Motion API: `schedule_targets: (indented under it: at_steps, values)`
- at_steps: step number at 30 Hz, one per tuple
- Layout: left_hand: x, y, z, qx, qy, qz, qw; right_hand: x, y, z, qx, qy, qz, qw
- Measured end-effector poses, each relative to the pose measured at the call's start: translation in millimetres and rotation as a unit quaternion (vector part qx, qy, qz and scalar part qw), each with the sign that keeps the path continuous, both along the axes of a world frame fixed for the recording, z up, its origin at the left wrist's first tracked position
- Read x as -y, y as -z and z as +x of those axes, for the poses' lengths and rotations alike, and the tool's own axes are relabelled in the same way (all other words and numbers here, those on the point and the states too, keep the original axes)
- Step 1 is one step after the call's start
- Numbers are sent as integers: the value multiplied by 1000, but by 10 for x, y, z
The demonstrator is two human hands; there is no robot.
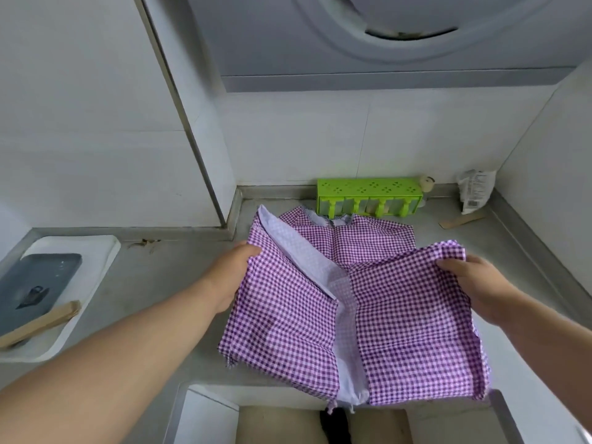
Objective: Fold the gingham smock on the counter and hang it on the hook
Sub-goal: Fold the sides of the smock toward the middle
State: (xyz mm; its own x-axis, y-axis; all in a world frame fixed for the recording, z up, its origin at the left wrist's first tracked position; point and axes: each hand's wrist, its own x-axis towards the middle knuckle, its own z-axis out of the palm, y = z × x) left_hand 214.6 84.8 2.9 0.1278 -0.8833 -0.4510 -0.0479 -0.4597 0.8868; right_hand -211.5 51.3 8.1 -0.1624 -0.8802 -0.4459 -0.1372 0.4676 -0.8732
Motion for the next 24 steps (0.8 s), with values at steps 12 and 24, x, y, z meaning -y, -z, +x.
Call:
schedule_targets:
  at_steps: [12,24]
  values:
    - [1417,129,102,67,-84,11,994,1883,279,10,-44,59,7,997]
    - [1858,985,502,213,-163,138,954,2635,941,89,-317,-24,71,946]
